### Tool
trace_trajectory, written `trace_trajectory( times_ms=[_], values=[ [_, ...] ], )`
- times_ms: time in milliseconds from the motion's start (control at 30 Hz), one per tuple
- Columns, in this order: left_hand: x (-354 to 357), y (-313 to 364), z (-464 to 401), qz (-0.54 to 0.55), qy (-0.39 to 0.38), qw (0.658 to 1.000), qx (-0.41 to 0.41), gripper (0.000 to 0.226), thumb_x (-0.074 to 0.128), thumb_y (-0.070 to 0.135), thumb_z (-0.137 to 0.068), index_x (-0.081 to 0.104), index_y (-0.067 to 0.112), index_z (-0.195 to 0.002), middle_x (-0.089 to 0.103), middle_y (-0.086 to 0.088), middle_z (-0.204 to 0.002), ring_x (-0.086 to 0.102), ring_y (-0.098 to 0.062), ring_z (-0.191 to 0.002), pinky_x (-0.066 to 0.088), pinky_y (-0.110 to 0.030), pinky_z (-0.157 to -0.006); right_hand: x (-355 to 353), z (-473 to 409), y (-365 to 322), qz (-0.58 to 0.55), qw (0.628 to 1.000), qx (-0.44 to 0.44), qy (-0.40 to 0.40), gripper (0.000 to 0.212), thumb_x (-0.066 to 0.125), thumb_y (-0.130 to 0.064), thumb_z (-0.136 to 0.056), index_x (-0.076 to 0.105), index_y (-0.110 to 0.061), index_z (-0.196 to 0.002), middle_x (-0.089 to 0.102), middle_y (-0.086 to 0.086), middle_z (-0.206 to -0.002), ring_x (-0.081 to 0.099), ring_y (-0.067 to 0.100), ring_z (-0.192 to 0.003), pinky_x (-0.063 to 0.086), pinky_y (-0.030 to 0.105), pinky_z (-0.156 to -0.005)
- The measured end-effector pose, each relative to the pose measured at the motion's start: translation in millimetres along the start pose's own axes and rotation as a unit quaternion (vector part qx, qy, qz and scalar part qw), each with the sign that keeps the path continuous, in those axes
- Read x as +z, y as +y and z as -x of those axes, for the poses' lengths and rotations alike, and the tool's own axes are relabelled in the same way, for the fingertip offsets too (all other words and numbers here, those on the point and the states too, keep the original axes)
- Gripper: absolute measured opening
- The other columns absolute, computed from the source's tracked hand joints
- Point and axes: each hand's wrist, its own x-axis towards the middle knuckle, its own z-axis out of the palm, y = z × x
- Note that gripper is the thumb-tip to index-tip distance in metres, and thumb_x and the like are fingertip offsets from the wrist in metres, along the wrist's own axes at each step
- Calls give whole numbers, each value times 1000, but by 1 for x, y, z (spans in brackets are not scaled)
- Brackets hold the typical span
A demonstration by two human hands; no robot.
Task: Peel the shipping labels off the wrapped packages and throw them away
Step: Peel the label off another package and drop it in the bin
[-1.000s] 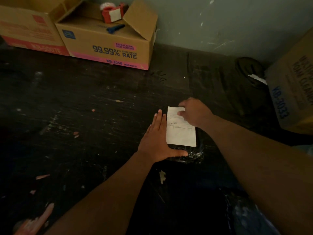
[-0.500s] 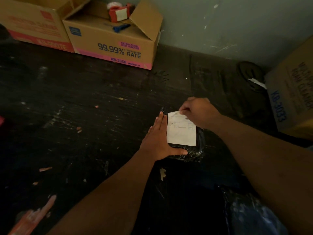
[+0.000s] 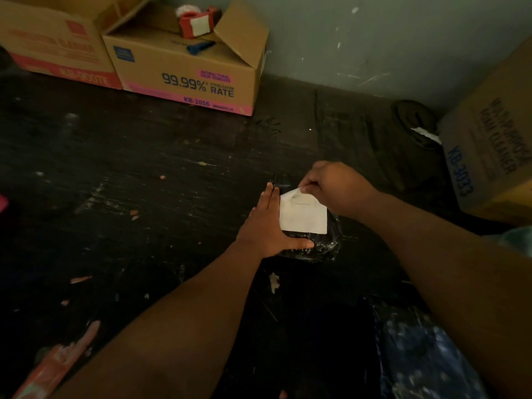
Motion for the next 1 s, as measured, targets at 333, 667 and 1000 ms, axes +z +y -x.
trace_trajectory(
  times_ms=[333,667,1000],
  values=[
    [1,-2,5,-2,10,1000,6,148,84,73,-56,-7,22,-161,-20,9,-167,2,-17,-155,12,-52,-124,-9,24,-8,-10,1000,0,26,21,59,-25,-95,73,-18,-109,59,0,-104,58,16,-92,40,27,-77],
    [2,-4,2,-29,11,1000,5,150,81,78,-53,-6,21,-161,-18,6,-168,1,-17,-155,6,-50,-124,-18,47,-15,1,1000,-14,12,23,58,-26,-95,72,-18,-111,55,-3,-101,58,17,-94,46,31,-81],
    [0,0,2,-35,-4,999,-12,151,81,79,-52,-11,25,-160,-22,7,-167,1,-21,-155,10,-54,-124,-44,70,-15,-17,999,-22,44,19,61,-24,-93,72,-21,-108,55,-8,-98,57,11,-93,42,25,-77]
  ],
)
